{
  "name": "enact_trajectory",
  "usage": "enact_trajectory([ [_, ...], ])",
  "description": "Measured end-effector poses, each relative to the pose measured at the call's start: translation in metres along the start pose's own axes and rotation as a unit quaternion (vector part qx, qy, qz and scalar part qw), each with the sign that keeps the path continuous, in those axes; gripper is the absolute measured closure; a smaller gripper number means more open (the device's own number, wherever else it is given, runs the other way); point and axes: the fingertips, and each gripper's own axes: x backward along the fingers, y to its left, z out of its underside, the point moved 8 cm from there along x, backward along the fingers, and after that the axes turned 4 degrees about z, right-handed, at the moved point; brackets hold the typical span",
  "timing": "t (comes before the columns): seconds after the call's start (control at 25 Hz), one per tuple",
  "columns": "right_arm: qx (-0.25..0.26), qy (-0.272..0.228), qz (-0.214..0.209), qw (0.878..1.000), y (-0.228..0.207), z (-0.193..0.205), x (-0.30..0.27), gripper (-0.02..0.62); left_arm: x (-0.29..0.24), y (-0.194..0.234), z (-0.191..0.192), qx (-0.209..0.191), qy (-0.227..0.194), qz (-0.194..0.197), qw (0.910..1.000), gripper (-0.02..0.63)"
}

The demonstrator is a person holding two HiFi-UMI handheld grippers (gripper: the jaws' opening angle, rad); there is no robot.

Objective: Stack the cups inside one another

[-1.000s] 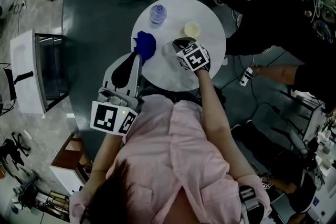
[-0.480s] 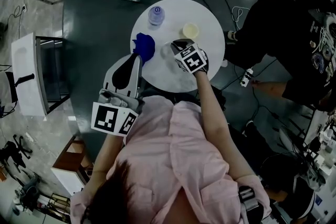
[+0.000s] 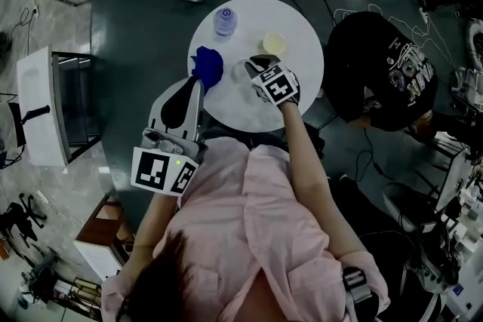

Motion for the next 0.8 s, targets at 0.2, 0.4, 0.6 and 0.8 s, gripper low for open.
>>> enact_trajectory([
  [0.2,-0.008,-0.014,0.010,1.000,-0.002,0.000,0.004,0.551,0.001,-0.001,0.002,0.000,-0.001,0.001,1.0000,0.591],
  [0.4,-0.039,-0.042,0.023,0.998,-0.005,0.000,0.013,0.520,0.001,-0.002,0.004,-0.001,-0.002,0.003,1.0000,0.592],
  [0.6,-0.069,-0.092,0.045,0.992,-0.010,-0.002,0.031,0.523,0.001,-0.003,0.003,-0.002,-0.004,0.004,1.0000,0.591],
  [0.8,-0.082,-0.139,0.059,0.985,-0.011,-0.001,0.047,0.555,-0.001,-0.005,0.002,-0.007,-0.005,0.010,0.9999,0.591],
])
